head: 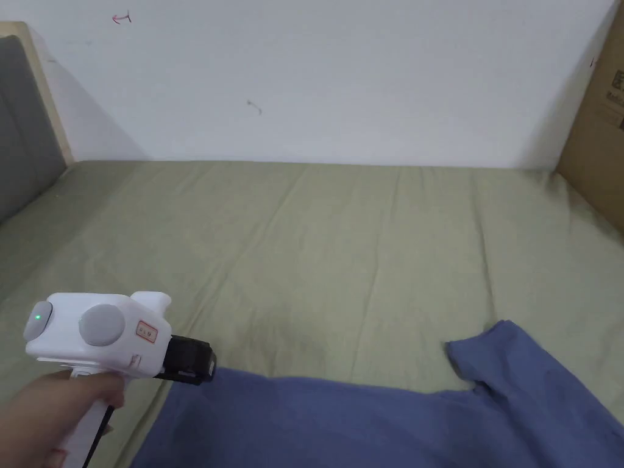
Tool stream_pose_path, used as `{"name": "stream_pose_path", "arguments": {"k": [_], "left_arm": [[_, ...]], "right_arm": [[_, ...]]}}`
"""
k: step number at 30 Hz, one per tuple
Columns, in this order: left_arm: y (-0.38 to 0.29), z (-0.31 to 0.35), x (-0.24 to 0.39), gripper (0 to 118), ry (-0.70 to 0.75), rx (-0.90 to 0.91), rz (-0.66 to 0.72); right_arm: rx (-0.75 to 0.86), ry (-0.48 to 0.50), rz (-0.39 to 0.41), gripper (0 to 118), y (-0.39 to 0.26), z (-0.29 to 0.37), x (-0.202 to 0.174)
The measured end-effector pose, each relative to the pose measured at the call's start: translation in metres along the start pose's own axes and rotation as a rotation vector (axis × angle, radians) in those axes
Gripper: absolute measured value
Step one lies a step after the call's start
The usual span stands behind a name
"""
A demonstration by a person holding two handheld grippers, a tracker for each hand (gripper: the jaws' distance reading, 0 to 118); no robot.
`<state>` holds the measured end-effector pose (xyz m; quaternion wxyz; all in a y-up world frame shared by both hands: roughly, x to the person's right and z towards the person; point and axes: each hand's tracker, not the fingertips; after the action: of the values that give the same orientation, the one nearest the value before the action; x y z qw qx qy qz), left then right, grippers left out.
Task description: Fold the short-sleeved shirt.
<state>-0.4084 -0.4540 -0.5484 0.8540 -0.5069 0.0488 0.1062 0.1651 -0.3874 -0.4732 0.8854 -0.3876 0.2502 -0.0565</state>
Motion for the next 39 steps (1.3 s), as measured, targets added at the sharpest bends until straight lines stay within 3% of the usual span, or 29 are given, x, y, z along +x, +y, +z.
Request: {"name": "stream_pose_path", "arguments": {"k": [5,7,8,10,11,13,14,19,20,21,22,23,25,27,30,32,33,34,35,36,39], "left_arm": [[-0.011,-0.047,0.003,113,0.062,-0.119,-0.085],[-0.009,-0.040,0.007,104,0.084,-0.055,-0.067],[-0.012,-0.036,0.011,90,0.103,-0.029,-0.068],[-0.019,-0.012,0.027,35,0.099,0.042,-0.135],[-0.023,-0.007,0.033,1,0.119,0.046,-0.167],[-0.028,-0.005,0.039,1,-0.030,0.012,-0.171],[-0.024,0.001,0.041,1,0.066,0.020,-0.212],[-0.021,0.027,0.031,1,0.011,0.140,-0.148],[-0.021,0.032,0.026,1,-0.016,0.161,-0.113],[-0.023,0.037,0.022,1,-0.046,0.172,-0.076],[-0.022,0.045,0.024,1,-0.053,0.176,-0.056],[-0.024,0.048,0.022,1,-0.051,0.172,-0.061],[-0.030,0.051,0.018,1,-0.051,0.172,-0.060],[-0.032,0.052,0.020,1,-0.049,0.157,-0.055],[-0.035,0.044,0.017,1,-0.039,0.120,-0.048],[-0.040,0.039,0.014,1,-0.029,0.091,-0.045],[-0.043,0.036,0.012,1,-0.026,0.079,-0.043],[-0.041,0.034,0.014,1,-0.026,0.070,-0.042],[-0.042,0.033,0.013,1,-0.024,0.064,-0.040],[-0.045,0.033,0.012,1,-0.023,0.062,-0.036],[-0.047,0.038,0.012,1,-0.028,0.059,-0.007]], "right_arm": [[-0.049,-0.063,0.045,0,-0.008,-0.014,-0.005],[-0.052,-0.064,0.039,0,-0.008,-0.015,-0.002],[-0.050,-0.065,0.030,0,-0.006,-0.016,-0.001],[-0.027,-0.062,0.002,0,-0.001,-0.015,0.005],[-0.009,-0.059,-0.003,0,0.005,-0.017,0.008],[0.035,-0.062,0.010,0,0.026,-0.022,0.019],[0.048,-0.074,0.017,0,0.041,-0.030,0.025],[0.020,-0.092,-0.013,4,0.121,-0.091,0.077],[-0.026,-0.093,-0.057,23,0.132,-0.105,0.088],[-0.104,-0.133,-0.097,70,0.145,-0.121,0.098],[-0.171,-0.170,-0.116,104,0.152,-0.139,0.107],[-0.199,-0.195,-0.102,118,0.154,-0.152,0.113],[-0.205,-0.259,-0.094,110,0.160,-0.178,0.132],[-0.327,-0.291,-0.093,110,0.159,-0.204,0.141],[-0.448,-0.294,-0.078,102,0.147,-0.228,0.134],[-0.464,-0.363,0.032,99,0.143,-0.232,0.121],[-0.438,-0.367,0.061,89,0.144,-0.228,0.115],[-0.441,-0.359,0.024,73,0.145,-0.225,0.112],[-0.430,-0.371,0.029,46,0.146,-0.220,0.108],[-0.415,-0.383,0.045,0,0.148,-0.214,0.103],[-0.376,-0.336,0.064,0,0.151,-0.193,0.099]]}}
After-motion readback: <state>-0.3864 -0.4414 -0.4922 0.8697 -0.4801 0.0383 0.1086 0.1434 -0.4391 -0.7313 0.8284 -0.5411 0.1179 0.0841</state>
